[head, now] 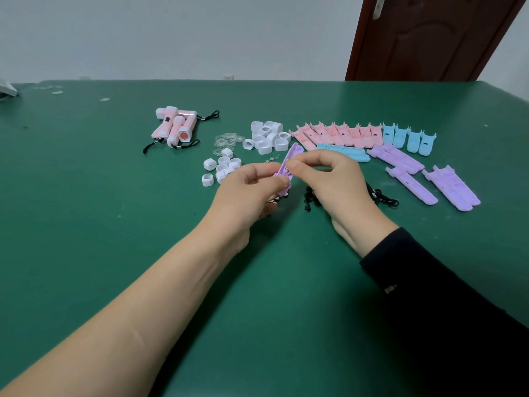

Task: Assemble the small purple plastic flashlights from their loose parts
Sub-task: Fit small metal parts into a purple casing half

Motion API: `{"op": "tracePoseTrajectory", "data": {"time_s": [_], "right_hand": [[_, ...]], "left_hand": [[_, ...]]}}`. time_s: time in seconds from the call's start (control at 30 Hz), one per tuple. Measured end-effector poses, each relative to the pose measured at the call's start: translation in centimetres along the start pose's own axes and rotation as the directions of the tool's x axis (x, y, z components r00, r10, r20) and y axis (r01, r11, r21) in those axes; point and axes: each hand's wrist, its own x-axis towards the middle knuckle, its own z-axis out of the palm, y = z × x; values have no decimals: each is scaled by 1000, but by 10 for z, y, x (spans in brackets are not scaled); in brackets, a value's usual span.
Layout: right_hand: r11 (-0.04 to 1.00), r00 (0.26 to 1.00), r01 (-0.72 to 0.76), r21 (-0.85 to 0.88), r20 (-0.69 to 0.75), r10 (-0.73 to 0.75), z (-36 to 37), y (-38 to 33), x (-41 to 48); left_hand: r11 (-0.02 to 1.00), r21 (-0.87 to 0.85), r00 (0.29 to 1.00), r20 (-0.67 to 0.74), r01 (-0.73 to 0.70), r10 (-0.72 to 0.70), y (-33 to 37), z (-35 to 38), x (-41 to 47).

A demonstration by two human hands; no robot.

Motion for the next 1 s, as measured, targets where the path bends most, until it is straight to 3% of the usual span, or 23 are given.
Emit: {"op": "tracePoseTrajectory", "data": {"time_s": [0.1, 0.2, 0.3, 0.4, 0.8, 0.93, 1.0], "right_hand": [[972, 988, -151, 182, 8, 153, 2, 1, 2], [869, 947, -321, 378, 107, 303, 2, -1, 4], [812, 930, -360, 460, 245, 274, 0, -1, 4], [773, 932, -349, 530, 280, 229, -1, 0, 3], [778, 946, -314, 545, 249, 208, 1, 0, 3], [841, 961, -273, 467, 179, 212, 4, 1, 2], [921, 980, -196, 335, 59, 187, 6, 5, 3]], "left_hand": [[1000, -19, 1000, 0, -6, 6, 1, 1, -1], [999, -39, 1000, 21, -5, 6, 2, 1, -2], [998, -61, 999, 33, -1, 3, 3, 1, -3], [998, -58, 999, 34, -11, 13, 4, 1, -3], [998, -6, 998, 10, -65, 65, 2, 1, -5], [999, 1, 999, -1, -47, 47, 2, 2, -4], [1000, 8, 1000, -13, -27, 27, 2, 2, -2]]}}
